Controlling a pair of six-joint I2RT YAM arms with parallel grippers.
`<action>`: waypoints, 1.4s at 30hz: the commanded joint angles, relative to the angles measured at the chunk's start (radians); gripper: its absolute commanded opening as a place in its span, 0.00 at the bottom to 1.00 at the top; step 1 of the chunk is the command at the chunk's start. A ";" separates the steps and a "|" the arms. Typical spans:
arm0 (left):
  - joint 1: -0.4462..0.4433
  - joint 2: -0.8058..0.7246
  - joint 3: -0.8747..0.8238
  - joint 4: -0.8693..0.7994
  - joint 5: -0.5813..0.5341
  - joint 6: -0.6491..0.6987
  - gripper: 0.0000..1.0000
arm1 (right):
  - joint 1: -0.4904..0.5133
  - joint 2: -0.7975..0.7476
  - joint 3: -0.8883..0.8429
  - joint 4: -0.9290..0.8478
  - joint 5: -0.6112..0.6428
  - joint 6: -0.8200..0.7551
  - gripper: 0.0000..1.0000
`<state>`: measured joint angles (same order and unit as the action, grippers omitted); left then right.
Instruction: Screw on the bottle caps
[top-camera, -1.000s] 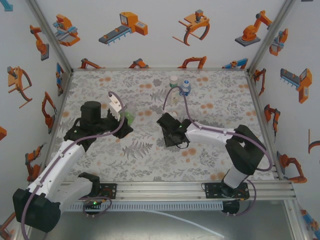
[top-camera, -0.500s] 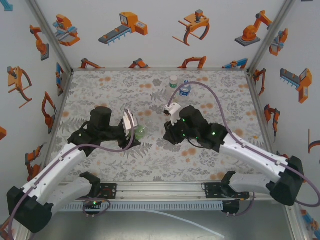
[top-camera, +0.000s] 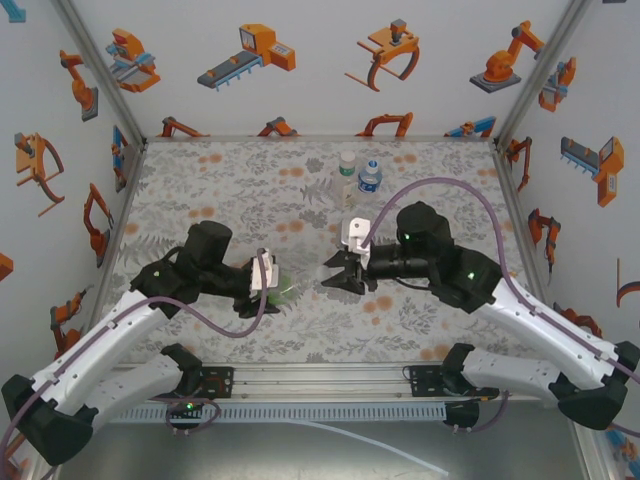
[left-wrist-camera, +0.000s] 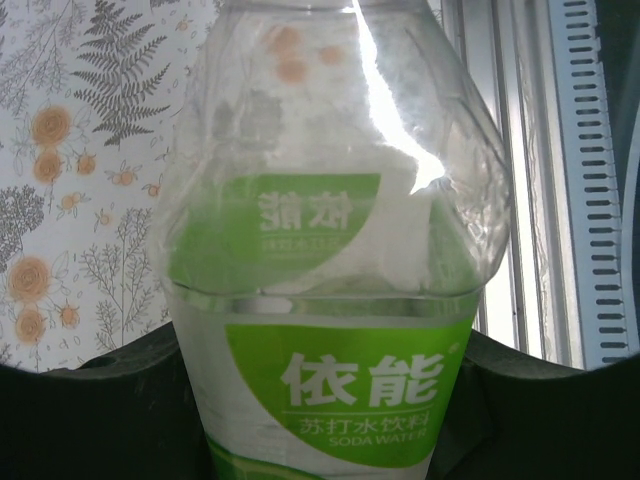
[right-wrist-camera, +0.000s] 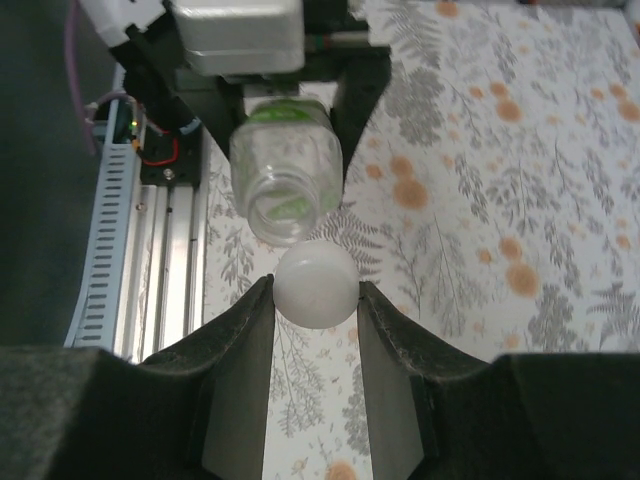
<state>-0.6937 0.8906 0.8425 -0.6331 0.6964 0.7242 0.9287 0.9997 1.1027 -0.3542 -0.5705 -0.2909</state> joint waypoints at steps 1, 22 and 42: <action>-0.017 -0.001 0.036 -0.035 0.030 0.032 0.00 | 0.015 0.036 0.049 -0.021 -0.106 -0.087 0.07; -0.053 -0.016 0.024 0.032 0.023 -0.018 0.00 | 0.070 0.088 0.056 -0.035 -0.160 -0.096 0.07; -0.059 -0.029 0.020 0.148 0.104 -0.114 0.00 | 0.092 0.144 0.074 -0.029 -0.103 -0.103 0.05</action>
<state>-0.7448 0.8761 0.8486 -0.6254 0.7185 0.6456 1.0000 1.0958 1.1599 -0.3538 -0.6720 -0.4004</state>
